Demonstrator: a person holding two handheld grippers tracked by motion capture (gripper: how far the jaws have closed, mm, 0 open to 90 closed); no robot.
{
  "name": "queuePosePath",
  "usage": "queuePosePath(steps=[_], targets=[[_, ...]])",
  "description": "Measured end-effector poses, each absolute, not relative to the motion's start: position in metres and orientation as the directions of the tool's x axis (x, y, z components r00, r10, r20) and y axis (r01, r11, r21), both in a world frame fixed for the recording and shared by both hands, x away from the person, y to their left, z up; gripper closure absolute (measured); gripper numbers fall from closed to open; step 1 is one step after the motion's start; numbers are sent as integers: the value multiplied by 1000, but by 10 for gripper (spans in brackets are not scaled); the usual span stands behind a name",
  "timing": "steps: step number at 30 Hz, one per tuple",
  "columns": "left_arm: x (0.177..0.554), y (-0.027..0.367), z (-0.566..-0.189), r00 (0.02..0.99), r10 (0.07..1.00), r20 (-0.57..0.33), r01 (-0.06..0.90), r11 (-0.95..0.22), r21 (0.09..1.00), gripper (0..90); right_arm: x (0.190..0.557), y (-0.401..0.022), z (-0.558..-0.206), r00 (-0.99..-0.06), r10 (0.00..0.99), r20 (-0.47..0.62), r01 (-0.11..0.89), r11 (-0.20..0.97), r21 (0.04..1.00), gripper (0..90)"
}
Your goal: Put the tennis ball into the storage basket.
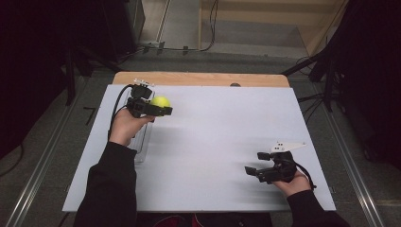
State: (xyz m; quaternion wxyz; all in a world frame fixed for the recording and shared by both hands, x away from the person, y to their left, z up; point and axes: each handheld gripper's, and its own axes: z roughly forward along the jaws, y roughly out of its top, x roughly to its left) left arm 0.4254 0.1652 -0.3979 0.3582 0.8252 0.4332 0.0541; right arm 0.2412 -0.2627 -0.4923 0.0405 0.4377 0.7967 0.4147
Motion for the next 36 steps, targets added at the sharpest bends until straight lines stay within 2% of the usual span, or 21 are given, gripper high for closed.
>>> queuePosePath(steps=[3, 36], targets=[[425, 171, -396, 605, 771, -200, 678, -367, 637, 262, 241, -263, -492, -615, 730, 298, 664, 275, 696, 131], [426, 232, -394, 462, 861, -211, 733, -237, 638, 261, 243, -261, -492, -620, 727, 296, 662, 281, 695, 132]])
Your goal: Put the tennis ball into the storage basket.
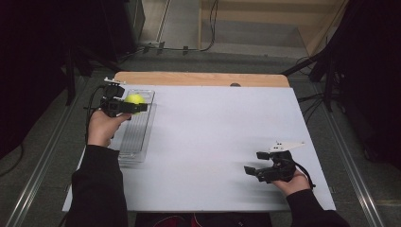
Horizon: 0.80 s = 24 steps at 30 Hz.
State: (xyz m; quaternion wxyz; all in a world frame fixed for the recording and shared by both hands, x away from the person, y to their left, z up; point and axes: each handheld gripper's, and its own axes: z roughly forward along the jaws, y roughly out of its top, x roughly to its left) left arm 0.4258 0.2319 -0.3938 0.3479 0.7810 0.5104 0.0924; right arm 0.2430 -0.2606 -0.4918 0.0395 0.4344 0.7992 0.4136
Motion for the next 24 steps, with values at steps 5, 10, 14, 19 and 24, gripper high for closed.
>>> queuePosePath(steps=[5, 10, 14, 19, 24], targets=[[427, 233, -398, 451, 866, -217, 740, -227, 633, 260, 244, -260, -492, -620, 726, 298, 662, 280, 695, 132], [428, 235, -403, 441, 870, -220, 747, -221, 627, 259, 244, -260, -492, -623, 724, 296, 659, 282, 697, 132], [430, 235, -408, 429, 876, -219, 755, -215, 620, 258, 244, -260, -491, -624, 723, 296, 658, 282, 698, 132], [432, 236, -415, 415, 883, -222, 768, -209, 605, 256, 244, -260, -491, -625, 723, 295, 657, 283, 698, 132], [434, 236, -418, 411, 884, -222, 778, -213, 591, 254, 244, -260, -491, -625, 723, 294, 656, 283, 700, 132]])
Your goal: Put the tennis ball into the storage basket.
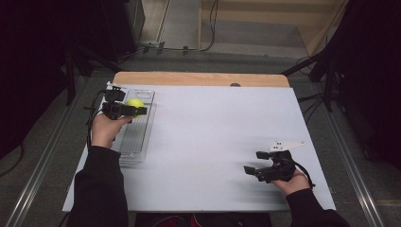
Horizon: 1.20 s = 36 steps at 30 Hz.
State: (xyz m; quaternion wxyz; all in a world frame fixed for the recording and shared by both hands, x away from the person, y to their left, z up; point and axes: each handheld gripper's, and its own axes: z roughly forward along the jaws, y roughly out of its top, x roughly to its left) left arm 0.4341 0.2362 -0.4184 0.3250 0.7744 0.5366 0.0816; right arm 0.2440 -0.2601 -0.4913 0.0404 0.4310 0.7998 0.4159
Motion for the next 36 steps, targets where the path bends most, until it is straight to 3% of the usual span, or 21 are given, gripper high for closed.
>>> queuePosePath(steps=[15, 36], targets=[[430, 236, -408, 417, 877, -238, 751, -184, 634, 207, 244, -260, -491, -624, 724, 295, 658, 282, 698, 132], [418, 198, -401, 549, 783, -292, 723, -269, 636, 209, 243, -260, -490, -627, 722, 293, 655, 283, 701, 131]])
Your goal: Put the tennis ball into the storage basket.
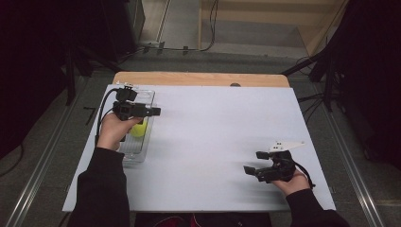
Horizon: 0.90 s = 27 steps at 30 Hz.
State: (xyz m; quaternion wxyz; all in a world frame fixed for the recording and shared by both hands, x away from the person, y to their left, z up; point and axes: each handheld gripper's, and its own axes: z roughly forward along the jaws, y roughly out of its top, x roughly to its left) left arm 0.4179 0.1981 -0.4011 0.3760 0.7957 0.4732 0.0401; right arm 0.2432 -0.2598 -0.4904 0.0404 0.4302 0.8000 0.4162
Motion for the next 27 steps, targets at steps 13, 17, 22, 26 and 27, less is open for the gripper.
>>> queuePosePath(steps=[13, 17, 22, 26, 27], targets=[[409, 167, -402, 620, 730, -286, 693, -340, 636, 209, 243, -260, -490, -625, 723, 296, 656, 281, 700, 131], [406, 160, -404, 639, 711, -292, 686, -357, 634, 209, 243, -260, -490, -625, 722, 296, 656, 280, 701, 131], [399, 157, -402, 662, 684, -307, 673, -363, 644, 209, 243, -261, -490, -621, 724, 299, 657, 274, 702, 132], [391, 156, -403, 676, 664, -320, 661, -355, 661, 210, 243, -261, -490, -624, 723, 299, 656, 276, 702, 132], [390, 156, -404, 680, 661, -317, 659, -360, 661, 210, 243, -261, -490, -625, 722, 297, 655, 277, 703, 131]])
